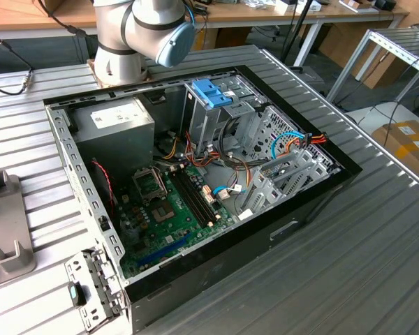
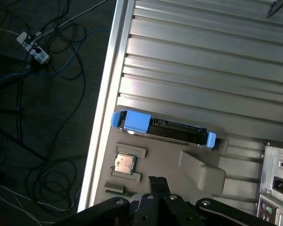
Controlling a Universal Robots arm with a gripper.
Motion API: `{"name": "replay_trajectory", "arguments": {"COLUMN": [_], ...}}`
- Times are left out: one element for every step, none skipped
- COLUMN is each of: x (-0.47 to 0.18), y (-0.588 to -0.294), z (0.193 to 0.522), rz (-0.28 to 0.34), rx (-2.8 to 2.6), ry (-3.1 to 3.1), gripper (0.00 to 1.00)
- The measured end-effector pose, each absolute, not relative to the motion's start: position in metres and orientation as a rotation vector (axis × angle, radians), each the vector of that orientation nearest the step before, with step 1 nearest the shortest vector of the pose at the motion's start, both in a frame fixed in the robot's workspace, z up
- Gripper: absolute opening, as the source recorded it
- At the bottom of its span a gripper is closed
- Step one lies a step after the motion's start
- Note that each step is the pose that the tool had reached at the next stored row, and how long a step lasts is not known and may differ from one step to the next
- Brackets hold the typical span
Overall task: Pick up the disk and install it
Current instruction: 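Pick up the disk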
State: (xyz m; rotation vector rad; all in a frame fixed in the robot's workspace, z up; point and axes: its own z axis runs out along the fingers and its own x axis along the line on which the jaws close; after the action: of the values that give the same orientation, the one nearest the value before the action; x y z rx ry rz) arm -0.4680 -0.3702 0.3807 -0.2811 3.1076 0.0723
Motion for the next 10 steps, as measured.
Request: {"name": "replay_trajectory", "arguments": {"x": [-0.468,-0.468,-0.468,-0.468,-0.468,-0.468,-0.468,-0.468,-0.468,-0.468], "y": [-0.3702,-0.3702,-0.3702,-0.3702,-0.3702,-0.3702,-0.3702,-0.3702,-0.3702,-0.3702], "z": [0.3807,0.3807,0.3807,0.3807,0.3807,0.3807,0.3807,0.3807,0.3807,0.3807], "rz": [0.073,0.072,0.073,0.073,0.073,0.073,0.073,0.073,0.074,0.074], "rx": [-0.289,-0.297,-0.312,-0.322,-0.33,-0.344,-0.358,-0.376,-0.397,-0.406], "ry": [3.107,3.106,3.105,3.104,3.104,3.102,3.101,3.099,3.097,3.096], "gripper": [0.1,0.1,0.1,0.1,0.1,0.1,0.1,0.1,0.1,0.1]}}
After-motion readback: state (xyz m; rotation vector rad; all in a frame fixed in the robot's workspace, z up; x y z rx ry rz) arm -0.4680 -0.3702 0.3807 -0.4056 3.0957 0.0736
